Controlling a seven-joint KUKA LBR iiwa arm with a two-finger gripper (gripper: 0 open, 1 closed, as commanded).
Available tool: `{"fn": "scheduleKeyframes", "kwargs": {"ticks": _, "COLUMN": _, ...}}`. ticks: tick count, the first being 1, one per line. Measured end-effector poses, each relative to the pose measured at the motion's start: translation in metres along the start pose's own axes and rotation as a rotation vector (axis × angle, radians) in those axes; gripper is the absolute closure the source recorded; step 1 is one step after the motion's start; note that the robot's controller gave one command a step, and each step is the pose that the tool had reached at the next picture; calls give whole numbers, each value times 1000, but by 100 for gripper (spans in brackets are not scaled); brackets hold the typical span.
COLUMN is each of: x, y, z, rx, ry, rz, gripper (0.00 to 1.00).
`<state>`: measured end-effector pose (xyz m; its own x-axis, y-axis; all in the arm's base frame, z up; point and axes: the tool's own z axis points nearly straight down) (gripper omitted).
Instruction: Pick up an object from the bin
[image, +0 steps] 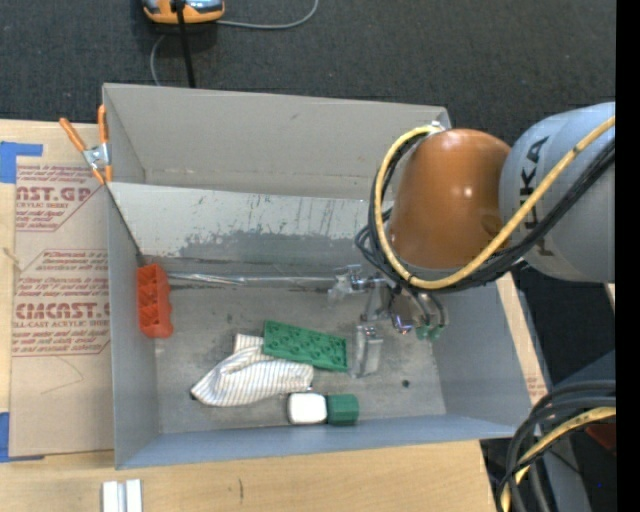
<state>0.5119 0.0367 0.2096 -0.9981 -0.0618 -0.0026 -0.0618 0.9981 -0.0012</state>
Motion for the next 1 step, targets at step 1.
{"fn": "scheduleKeyframes", "kwargs": {"ticks": 1, "x": -6, "y": 19, "z": 54, "rx": -3, "ry": -5, "rz": -62, "gripper": 0}}
